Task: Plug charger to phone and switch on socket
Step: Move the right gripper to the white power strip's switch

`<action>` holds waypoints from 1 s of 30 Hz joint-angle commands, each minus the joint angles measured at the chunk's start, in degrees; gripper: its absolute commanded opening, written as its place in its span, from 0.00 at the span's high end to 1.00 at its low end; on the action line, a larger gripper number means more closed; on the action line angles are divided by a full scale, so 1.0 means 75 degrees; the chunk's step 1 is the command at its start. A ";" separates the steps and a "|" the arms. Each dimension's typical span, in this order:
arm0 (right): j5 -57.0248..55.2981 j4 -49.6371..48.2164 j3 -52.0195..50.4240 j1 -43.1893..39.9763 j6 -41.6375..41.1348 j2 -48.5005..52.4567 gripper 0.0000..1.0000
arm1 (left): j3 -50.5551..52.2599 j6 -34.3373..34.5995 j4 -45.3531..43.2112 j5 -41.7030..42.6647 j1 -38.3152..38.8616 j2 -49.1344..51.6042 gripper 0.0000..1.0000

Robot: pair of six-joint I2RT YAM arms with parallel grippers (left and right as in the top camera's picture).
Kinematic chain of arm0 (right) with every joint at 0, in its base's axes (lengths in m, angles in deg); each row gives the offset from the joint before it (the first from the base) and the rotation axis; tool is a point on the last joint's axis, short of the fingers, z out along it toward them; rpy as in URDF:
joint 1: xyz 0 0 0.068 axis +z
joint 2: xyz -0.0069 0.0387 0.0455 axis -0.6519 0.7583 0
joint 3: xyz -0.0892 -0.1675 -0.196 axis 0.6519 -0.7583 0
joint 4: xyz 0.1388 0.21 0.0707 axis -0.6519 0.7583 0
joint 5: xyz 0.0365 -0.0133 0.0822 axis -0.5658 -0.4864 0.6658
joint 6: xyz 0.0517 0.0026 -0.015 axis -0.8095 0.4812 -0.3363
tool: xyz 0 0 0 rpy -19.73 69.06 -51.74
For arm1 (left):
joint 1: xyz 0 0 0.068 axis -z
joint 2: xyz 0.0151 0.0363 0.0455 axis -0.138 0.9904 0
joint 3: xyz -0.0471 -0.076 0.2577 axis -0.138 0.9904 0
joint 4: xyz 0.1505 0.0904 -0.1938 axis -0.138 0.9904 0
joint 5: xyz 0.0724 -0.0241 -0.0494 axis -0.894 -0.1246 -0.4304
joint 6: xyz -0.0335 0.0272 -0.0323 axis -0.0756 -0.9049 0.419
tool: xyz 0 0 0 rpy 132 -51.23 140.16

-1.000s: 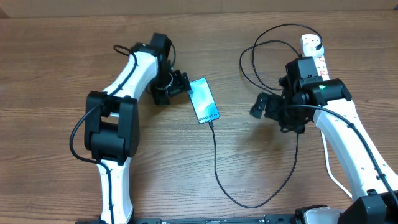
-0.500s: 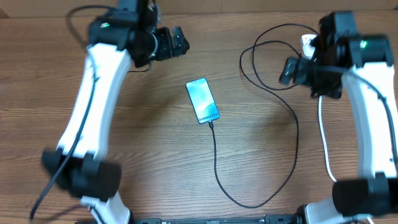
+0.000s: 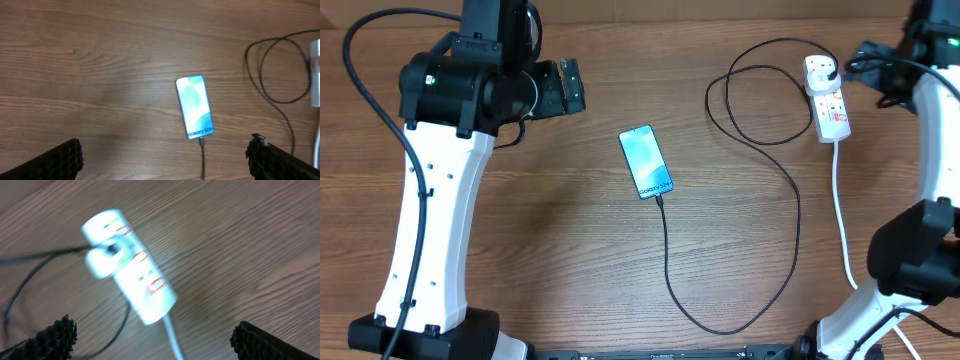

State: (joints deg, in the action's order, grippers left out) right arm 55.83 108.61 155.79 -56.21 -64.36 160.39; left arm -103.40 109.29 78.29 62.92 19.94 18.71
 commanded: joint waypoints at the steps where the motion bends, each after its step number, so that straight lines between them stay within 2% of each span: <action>1: -0.0213 -0.0207 0.0178 -0.0274 0.0015 0.0493 0.00 | -0.0020 -0.0172 0.0029 -0.0280 0.0055 0.0020 0.00; 15: -0.0245 -0.1480 0.0178 -0.0446 0.0041 0.1990 0.00 | -0.0020 -0.0172 0.0128 -0.0277 0.0055 0.0020 0.00; 30: -0.0498 -0.1693 0.0157 -0.0437 0.0009 0.2742 0.00 | -0.0020 -0.0166 0.0085 -0.0277 0.0058 0.0020 0.00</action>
State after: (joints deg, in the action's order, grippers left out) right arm 53.14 96.85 155.92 -59.62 -64.29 181.20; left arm -103.40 109.29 79.14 61.63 19.94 18.77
